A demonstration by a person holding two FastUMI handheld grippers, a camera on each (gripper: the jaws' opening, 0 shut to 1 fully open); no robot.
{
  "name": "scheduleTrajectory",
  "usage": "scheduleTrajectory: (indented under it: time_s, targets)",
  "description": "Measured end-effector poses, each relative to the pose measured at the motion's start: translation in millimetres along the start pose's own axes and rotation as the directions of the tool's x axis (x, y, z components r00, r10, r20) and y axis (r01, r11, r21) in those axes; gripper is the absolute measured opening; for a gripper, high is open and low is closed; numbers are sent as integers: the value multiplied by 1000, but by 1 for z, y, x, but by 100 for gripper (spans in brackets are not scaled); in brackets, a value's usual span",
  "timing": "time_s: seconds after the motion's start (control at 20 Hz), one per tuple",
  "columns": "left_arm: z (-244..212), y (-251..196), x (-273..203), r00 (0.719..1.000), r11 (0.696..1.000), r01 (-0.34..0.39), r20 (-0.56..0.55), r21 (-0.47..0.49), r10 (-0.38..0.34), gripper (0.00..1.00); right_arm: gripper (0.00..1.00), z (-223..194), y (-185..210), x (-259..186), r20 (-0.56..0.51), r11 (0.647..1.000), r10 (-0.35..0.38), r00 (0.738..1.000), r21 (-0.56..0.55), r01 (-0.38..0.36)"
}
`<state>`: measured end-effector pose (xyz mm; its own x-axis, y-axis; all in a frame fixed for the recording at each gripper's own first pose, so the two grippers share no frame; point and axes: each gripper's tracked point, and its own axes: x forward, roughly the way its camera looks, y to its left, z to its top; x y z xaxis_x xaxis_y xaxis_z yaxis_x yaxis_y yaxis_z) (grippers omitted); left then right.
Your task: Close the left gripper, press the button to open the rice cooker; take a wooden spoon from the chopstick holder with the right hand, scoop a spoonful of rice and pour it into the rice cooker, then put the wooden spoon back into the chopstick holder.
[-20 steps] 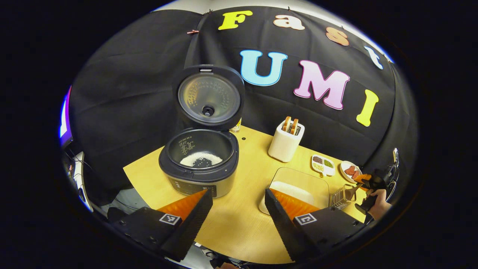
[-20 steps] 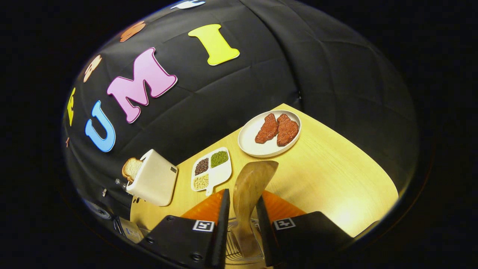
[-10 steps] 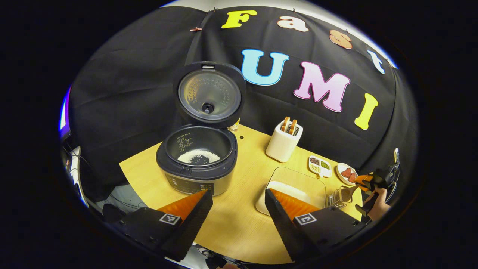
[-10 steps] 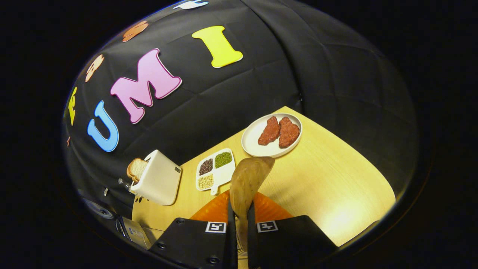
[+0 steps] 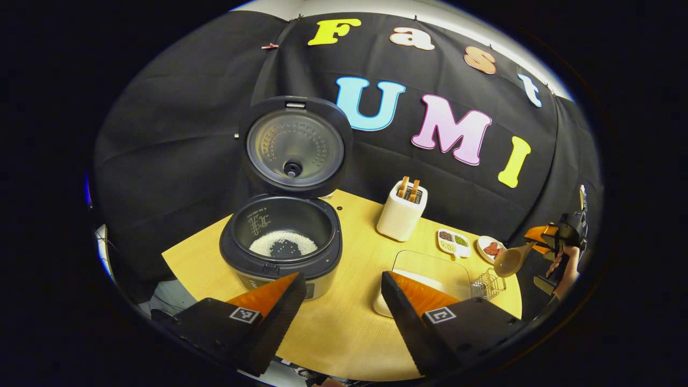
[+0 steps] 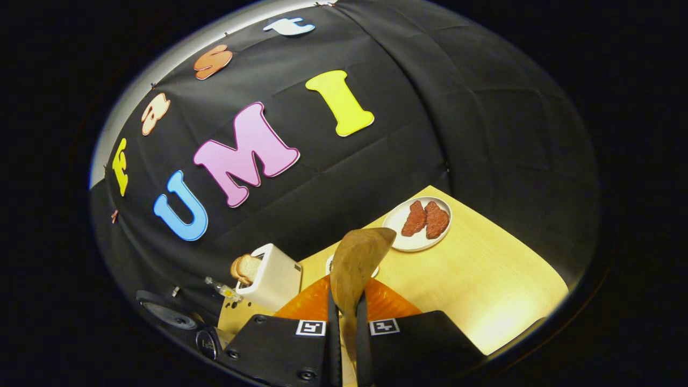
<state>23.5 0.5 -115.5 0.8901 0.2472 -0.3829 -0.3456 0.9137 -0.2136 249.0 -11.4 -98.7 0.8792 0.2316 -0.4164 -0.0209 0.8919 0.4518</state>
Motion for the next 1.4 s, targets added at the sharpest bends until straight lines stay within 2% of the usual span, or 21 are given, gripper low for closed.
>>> scheduleTrajectory:
  time_s: [0.25,0.55,0.7,0.95,1.0,1.05,1.4]
  targets:
    - [10,18,8,999,999,34,24,-1,-34,95,14,-20,53,-10,-21,997,66,998,-38,-67]
    - [3,53,11,999,999,42,-4,-11,-42,95,15,-69,105,-10,-73,983,130,989,-118,-138]
    - [-2,66,14,999,999,41,-25,-28,-42,95,15,-100,111,-2,-96,974,114,989,-184,-130]
    - [-15,78,23,998,999,39,-41,23,-38,95,15,-152,107,13,-130,954,79,988,-278,-113]
    - [-21,78,26,998,999,43,-48,22,-42,95,10,-159,105,17,-134,952,66,989,-289,-103]
    - [-25,79,28,997,999,48,-56,19,-47,95,15,-165,103,20,-135,950,58,989,-297,-96]
    - [-40,95,33,996,999,39,-74,-18,-40,95,15,-201,94,37,-117,932,6,993,-358,-48]
